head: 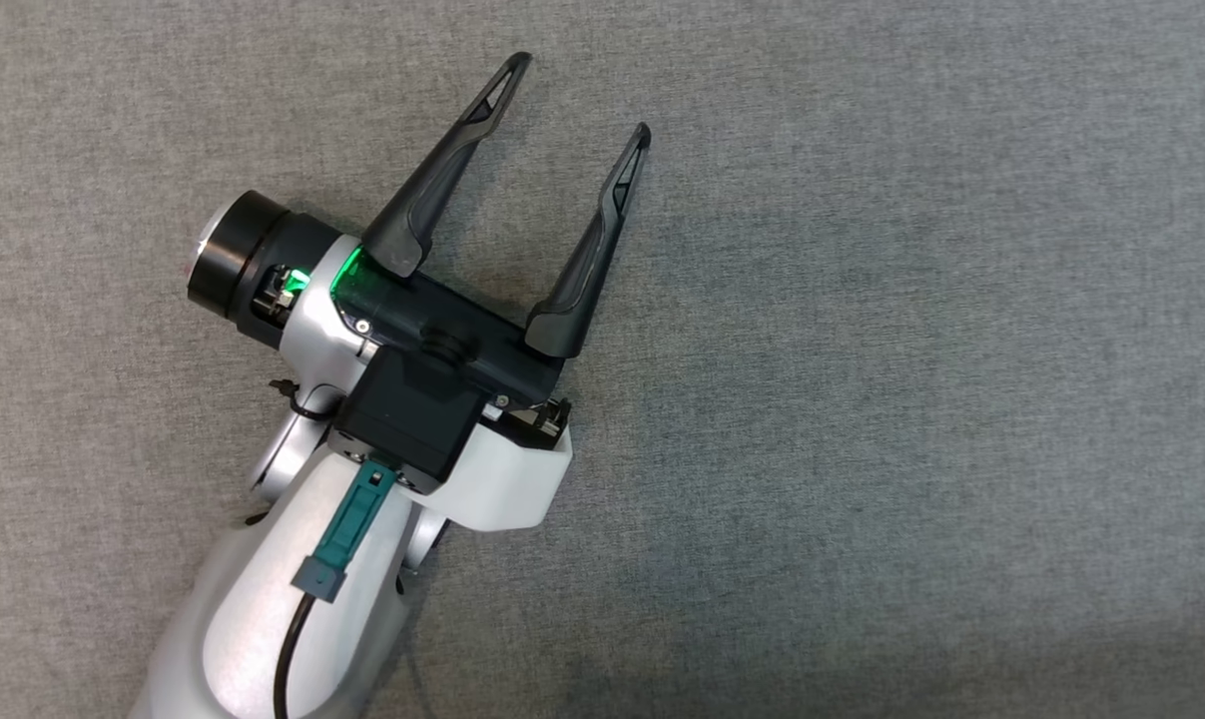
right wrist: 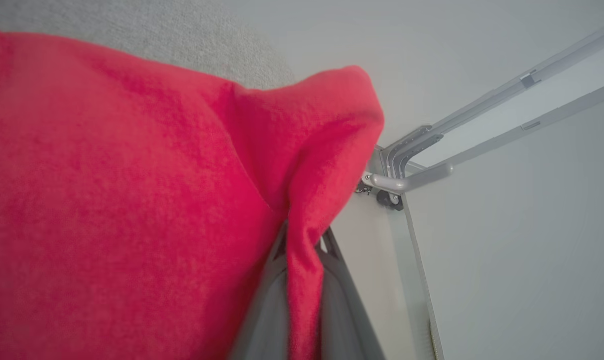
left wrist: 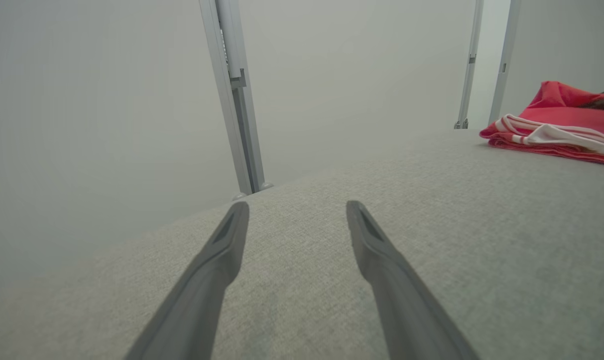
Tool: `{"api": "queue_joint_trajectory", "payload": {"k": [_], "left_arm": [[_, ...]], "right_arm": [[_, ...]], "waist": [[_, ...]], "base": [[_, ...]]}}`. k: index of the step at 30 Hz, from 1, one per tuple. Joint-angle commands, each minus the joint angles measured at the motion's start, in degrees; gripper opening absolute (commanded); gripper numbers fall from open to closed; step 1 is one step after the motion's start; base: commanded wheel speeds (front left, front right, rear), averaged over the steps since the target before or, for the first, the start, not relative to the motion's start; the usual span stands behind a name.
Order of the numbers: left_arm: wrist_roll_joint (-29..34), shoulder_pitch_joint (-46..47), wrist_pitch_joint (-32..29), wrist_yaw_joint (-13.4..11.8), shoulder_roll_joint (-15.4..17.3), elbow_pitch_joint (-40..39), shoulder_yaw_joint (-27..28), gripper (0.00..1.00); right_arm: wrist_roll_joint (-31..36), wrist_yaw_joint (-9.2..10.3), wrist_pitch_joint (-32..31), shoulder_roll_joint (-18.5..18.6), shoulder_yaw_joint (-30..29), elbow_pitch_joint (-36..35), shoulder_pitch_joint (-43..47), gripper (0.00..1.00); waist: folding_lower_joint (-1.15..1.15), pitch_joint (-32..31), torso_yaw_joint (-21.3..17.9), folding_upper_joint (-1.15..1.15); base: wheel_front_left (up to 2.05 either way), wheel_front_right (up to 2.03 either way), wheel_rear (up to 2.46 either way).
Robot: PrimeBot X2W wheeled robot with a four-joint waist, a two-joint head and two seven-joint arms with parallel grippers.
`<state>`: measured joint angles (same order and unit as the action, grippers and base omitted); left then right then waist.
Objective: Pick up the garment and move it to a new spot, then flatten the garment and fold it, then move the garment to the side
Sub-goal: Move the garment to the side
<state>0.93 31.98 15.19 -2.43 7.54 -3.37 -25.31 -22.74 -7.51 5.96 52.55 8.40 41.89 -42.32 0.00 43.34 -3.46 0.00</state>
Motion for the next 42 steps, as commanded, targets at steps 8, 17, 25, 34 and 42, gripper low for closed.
{"api": "queue_joint_trajectory", "payload": {"k": [8, 17, 25, 34, 42], "left_arm": [[-0.86, -0.85, -0.15, -1.32, 1.12, 0.66, 0.54, 1.0], [-1.66, -1.41, -0.08, -1.95, 0.25, 0.92, 0.22, 1.0], [-2.69, -3.85, -0.07, -2.99, -0.46, 1.51, 1.64, 1.0], [-5.06, -10.83, -0.07, -4.93, -2.06, 2.19, 5.69, 1.0], [-5.91, -19.38, -0.08, -5.5, -3.39, 2.47, 10.34, 1.0]], "right_arm": [[6.71, 0.03, -0.69, -0.82, -4.0, 1.74, -1.72, 1.0], [16.31, 0.03, -0.57, -1.75, -8.01, -1.78, -0.26, 1.0], [16.71, 0.03, -0.71, -8.07, -8.8, -11.83, 1.78, 1.0], [18.74, 0.03, 2.72, -17.91, -10.16, -25.73, 9.66, 1.0], [19.94, 0.03, 6.58, -30.94, -9.82, -34.95, 20.9, 1.0]], "waist": [[0.0, 0.97, 1.25, 0.0], [0.0, -2.38, 1.44, 0.0], [0.0, -10.57, 1.38, 0.0], [0.0, -21.72, 3.24, 0.0], [0.0, -29.36, 5.02, 0.0]], "base": [[0.0, 0.0, 0.0], [0.0, 0.0, 0.0], [0.0, 0.0, 0.0], [0.0, 0.0, 0.0], [0.0, 0.0, 0.0]]}}
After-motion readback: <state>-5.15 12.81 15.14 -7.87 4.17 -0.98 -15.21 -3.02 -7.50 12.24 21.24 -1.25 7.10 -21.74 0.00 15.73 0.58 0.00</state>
